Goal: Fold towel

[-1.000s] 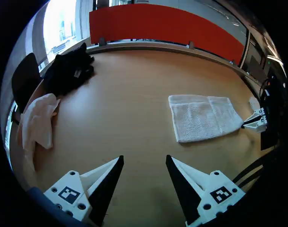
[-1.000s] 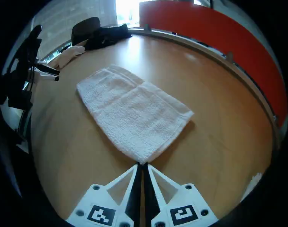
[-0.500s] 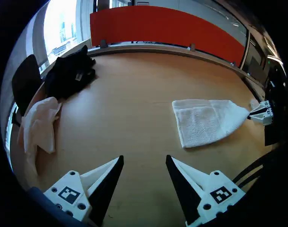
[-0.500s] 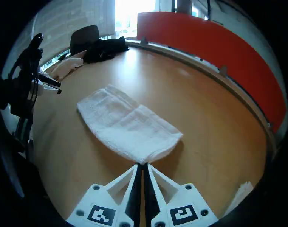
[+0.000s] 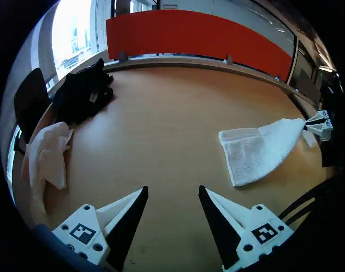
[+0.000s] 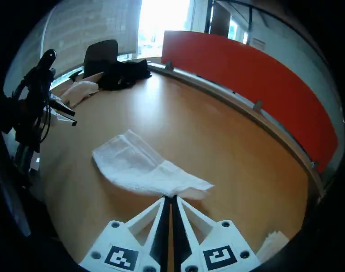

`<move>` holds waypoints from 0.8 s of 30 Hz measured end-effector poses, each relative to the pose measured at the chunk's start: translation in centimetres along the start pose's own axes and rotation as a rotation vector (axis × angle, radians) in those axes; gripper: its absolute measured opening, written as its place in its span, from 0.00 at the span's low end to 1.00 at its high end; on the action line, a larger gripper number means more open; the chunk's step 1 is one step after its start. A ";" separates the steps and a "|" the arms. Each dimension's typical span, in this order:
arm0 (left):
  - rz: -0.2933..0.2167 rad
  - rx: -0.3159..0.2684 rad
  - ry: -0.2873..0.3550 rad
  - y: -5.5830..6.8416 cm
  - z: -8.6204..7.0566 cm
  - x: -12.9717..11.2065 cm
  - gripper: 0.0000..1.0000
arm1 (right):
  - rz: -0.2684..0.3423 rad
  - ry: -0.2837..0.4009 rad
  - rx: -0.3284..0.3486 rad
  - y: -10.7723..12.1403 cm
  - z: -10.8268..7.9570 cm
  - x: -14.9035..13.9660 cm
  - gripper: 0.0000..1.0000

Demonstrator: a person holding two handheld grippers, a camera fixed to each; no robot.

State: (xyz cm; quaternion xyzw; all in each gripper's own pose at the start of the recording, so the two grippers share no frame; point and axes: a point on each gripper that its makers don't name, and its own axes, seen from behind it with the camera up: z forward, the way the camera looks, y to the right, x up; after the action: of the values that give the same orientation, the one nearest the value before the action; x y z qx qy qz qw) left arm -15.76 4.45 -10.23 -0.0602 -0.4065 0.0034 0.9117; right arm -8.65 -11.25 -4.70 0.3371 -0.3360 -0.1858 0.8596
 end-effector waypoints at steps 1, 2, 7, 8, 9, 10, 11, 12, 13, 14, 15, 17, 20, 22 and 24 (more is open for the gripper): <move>0.000 0.000 0.000 0.0 0.0 0.0 0.82 | -0.001 0.005 -0.003 0.1 -0.2 0.2 0.06; 0.000 0.000 0.001 0.1 0.0 0.1 0.82 | -0.003 0.010 -0.006 0.2 -0.4 0.5 0.06; 0.001 -0.002 0.004 0.2 0.0 0.3 0.82 | -0.018 0.028 -0.021 0.7 -1.4 1.4 0.06; 0.002 -0.002 0.005 0.3 0.0 0.4 0.82 | -0.021 0.031 -0.025 0.8 -1.6 1.5 0.06; 0.002 -0.003 0.005 0.3 0.0 0.4 0.82 | -0.025 0.033 -0.028 0.9 -1.8 1.7 0.06; 0.002 -0.003 0.006 0.4 0.0 0.5 0.82 | -0.028 0.036 -0.030 1.0 -2.0 1.8 0.05; 0.002 -0.004 0.007 0.4 0.0 0.5 0.82 | -0.031 0.038 -0.033 1.0 -2.2 2.0 0.05; 0.003 -0.004 0.007 0.5 0.0 0.6 0.82 | -0.034 0.041 -0.036 1.1 -2.3 2.1 0.05; 0.004 -0.005 0.008 0.5 0.0 0.6 0.82 | -0.036 0.043 -0.038 1.2 -2.5 2.2 0.05; 0.004 -0.005 0.009 0.6 0.0 0.7 0.82 | -0.039 0.046 -0.040 1.3 -2.6 2.4 0.05; 0.005 -0.006 0.010 0.6 0.0 0.7 0.82 | -0.041 0.048 -0.042 1.4 -2.7 2.5 0.05; 0.007 -0.006 0.011 0.7 0.0 0.8 0.82 | -0.045 0.053 -0.047 1.6 -2.9 2.7 0.05; 0.008 -0.007 0.013 0.8 0.0 0.9 0.82 | -0.049 0.055 -0.050 1.8 -3.1 2.8 0.05; 0.007 -0.007 0.012 0.8 0.0 0.9 0.82 | -0.050 0.055 -0.049 1.9 -3.1 2.8 0.05; 0.006 -0.008 0.011 0.9 0.0 0.9 0.82 | -0.051 0.055 -0.047 1.8 -3.0 2.8 0.05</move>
State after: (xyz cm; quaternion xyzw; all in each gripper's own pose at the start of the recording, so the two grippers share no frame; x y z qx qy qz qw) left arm -15.17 5.37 -9.69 -0.0649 -0.4014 0.0042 0.9136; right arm -4.40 -10.11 -3.80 0.3304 -0.2992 -0.2063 0.8711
